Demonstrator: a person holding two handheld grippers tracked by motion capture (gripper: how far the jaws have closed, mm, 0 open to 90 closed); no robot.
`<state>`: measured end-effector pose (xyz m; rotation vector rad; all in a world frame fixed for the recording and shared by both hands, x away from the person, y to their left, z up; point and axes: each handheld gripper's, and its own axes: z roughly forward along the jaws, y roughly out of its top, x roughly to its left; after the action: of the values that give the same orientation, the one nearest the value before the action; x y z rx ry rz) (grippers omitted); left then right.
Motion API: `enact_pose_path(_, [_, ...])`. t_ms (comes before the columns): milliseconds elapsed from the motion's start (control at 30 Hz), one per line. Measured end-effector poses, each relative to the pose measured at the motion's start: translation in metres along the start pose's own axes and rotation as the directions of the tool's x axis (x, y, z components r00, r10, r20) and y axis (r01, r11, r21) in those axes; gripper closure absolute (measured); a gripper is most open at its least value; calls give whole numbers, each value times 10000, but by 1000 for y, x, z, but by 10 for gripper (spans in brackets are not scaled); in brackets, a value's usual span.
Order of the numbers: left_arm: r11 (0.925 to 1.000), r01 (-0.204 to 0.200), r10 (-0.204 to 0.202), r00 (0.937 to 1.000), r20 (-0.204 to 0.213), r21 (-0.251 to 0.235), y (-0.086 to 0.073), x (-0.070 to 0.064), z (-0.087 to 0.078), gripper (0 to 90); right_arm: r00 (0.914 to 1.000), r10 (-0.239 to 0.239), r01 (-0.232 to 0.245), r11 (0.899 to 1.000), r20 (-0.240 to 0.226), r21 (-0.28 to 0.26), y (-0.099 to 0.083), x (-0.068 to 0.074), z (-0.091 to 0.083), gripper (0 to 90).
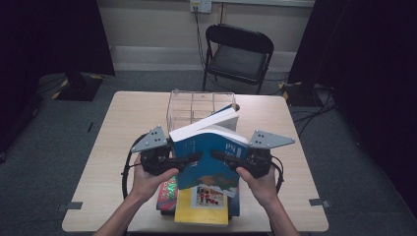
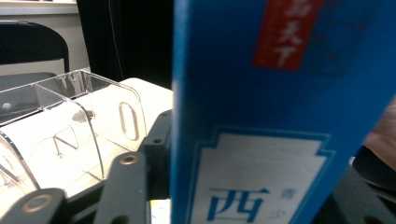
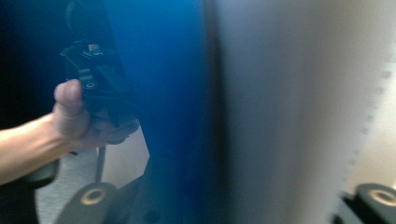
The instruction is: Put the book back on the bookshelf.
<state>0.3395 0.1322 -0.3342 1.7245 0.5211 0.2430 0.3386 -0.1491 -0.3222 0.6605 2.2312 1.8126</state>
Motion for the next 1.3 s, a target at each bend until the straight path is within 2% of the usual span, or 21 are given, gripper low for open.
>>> enact_pose_path(33, [10000, -50, 51, 10000, 24, -35, -1, -1, -1, 542, 9998, -63, 61, 10000, 198, 71, -1, 0, -4, 685])
enact_pose_path(67, [9999, -114, 114, 9999, 52, -71, -1, -1, -2, 558, 9985, -24, 34, 9998, 541, -186, -1, -2, -14, 620])
enact_pose_path(100, [9998, -176, 176, 9998, 49, -89, -2, -2, -2, 562, 9974, -9, 27, 9997, 718, -259, -1, -3, -18, 599])
enact_pose_path(167, [9998, -184, 185, 9998, 65, -90, -2, -2, -2, 567, 9961, 9, 17, 9996, 882, -290, 0, -4, -22, 565])
enact_pose_path(200, [9998, -176, 176, 9998, 37, -97, -3, -2, -2, 571, 9913, 66, 6, 9985, 1313, -545, -1, -7, -31, 517])
enact_pose_path(267, [9998, -105, 103, 9999, -117, -179, -4, -1, -3, 577, 9859, 173, -90, 9987, 1664, -506, -5, -11, -36, 456])
enact_pose_path(300, [9998, -105, 103, 9999, -117, -179, -4, -1, -3, 583, 9833, 202, -128, 9990, 1807, -425, -9, -14, -36, 462])
enact_pose_path(400, [9997, -130, 127, 9998, -171, -200, -4, 0, -4, 588, 9834, 388, -341, 9990, 1773, -296, -17, -21, -35, 444])
enact_pose_path(533, [9997, -180, 176, 9996, -211, -181, -5, -3, -4, 589, 9862, 746, -784, 9967, 1477, 203, -36, -39, -17, 405])
enact_pose_path(567, [9997, -180, 176, 9996, -211, -181, -5, -3, -4, 589, 9862, 746, -784, 9967, 1477, 203, -36, -39, -17, 405])
enact_pose_path(600, [9996, -234, 231, 9995, -200, -138, -4, -4, -4, 589, 9898, 858, -909, 9950, 1140, 405, -43, -44, -10, 402])
enact_pose_path(633, [9996, -257, 255, 9994, -245, -72, -4, -6, -5, 589, 9898, 858, -909, 9950, 1140, 405, -43, -44, -10, 402])
enact_pose_path(667, [9996, -278, 277, 9991, -319, -16, -4, -9, -5, 589, 9930, 858, -904, 9944, 813, 554, -48, -46, -4, 412])
enact_pose_path(700, [9996, -278, 277, 9991, -319, -16, -4, -9, -5, 587, 9930, 858, -904, 9944, 813, 554, -48, -46, -4, 412])
enact_pose_path(767, [9988, -477, 481, 9968, -631, 83, -4, -13, -8, 589, 9930, 670, -718, 9963, 977, 463, -49, -44, 0, 419])
enact_pose_path(867, [9988, -461, 473, 9955, -824, 155, -3, -17, -11, 589, 9930, 479, -534, 9974, 1078, 479, -48, -41, 3, 428])
enact_pose_path(967, [9969, -702, 740, 9902, -1184, 358, -2, -24, -14, 583, 9941, 232, -290, 9981, 1062, 536, -46, -38, 7, 438])
enact_pose_path(1033, [9984, -493, 529, 9874, -1488, 276, -3, -25, -12, 580, 9936, 281, -332, 9984, 1095, 447, -46, -39, 12, 445])
enact_pose_path(1167, [9992, -298, 335, 9881, -1503, 266, -3, -23, -10, 576, 9925, 273, -327, 9985, 1188, 438, -47, -39, 14, 445])
enact_pose_path(1233, [9977, -491, 557, 9867, -1528, 465, -2, -23, -6, 571, 9931, 294, -344, 9985, 1132, 424, -47, -40, 14, 444])
enact_pose_path(1300, [9983, -393, 454, 9871, -1533, 425, -2, -23, -1, 553, 9933, 284, -336, 9984, 1123, 447, -47, -40, 13, 444])
